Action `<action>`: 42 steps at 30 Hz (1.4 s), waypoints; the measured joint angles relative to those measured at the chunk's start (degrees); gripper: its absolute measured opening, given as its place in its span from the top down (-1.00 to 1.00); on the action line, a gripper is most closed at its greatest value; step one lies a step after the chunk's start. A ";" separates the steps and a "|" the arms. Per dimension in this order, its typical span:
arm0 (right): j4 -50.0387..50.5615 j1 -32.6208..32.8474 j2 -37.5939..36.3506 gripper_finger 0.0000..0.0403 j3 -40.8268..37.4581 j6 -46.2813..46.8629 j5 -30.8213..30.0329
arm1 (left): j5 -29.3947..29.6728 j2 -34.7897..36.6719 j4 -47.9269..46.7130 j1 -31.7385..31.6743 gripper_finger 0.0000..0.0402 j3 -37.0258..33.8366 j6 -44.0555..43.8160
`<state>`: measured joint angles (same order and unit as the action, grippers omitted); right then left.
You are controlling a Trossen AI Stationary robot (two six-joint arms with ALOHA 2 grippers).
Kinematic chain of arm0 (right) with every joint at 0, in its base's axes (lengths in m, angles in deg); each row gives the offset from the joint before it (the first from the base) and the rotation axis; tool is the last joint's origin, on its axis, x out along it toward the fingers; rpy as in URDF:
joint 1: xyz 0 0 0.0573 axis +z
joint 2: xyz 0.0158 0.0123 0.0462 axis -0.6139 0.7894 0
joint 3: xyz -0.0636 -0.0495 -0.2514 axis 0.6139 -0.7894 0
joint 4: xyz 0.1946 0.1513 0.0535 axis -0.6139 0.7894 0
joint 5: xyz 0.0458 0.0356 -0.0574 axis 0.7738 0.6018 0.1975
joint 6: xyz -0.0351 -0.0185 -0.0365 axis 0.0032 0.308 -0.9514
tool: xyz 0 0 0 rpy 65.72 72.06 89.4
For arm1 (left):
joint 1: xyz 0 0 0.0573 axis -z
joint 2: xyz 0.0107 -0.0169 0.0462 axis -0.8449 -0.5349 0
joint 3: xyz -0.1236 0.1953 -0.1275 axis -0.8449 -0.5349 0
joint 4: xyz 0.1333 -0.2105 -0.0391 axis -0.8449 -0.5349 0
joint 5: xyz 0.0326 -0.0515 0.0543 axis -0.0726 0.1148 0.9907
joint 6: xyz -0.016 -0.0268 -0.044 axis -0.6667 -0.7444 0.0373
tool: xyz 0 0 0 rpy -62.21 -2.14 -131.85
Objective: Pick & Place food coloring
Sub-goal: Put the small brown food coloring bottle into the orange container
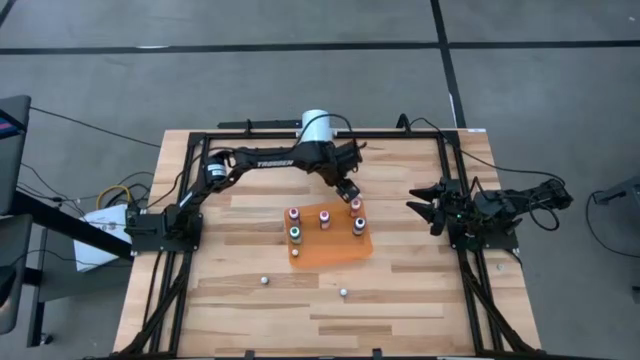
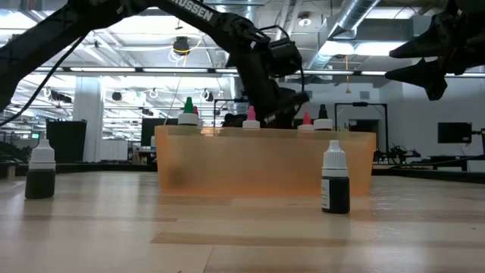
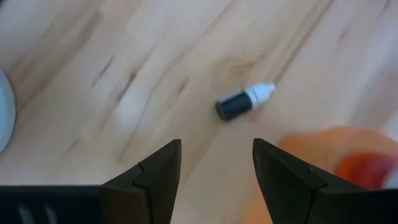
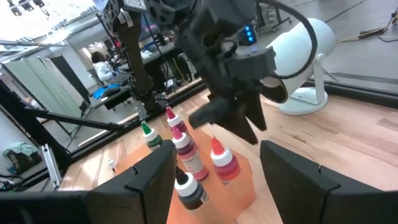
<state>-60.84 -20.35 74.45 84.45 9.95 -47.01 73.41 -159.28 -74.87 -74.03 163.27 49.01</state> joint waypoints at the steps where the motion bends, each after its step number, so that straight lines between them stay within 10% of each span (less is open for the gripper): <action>1: 0.01 0.00 0.01 -0.10 0.00 0.00 0.00 | -0.80 0.00 -2.06 -0.16 0.06 1.37 -0.11; 12: 0.01 0.00 0.00 -0.10 0.00 0.00 -0.15 | -5.35 0.17 -9.93 -0.40 0.06 13.10 2.37; 31: 0.98 -1.84 0.46 -0.08 0.00 1.64 -10.32 | -7.13 0.04 -5.19 -2.69 0.06 14.05 8.10; 42: 3.79 -12.68 10.38 0.20 3.23 11.98 11.86 | -11.97 0.31 -13.65 -9.89 0.06 23.30 3.30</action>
<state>-57.05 -33.04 84.82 87.68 21.93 -35.15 61.44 -158.97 -88.52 -83.92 186.57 52.31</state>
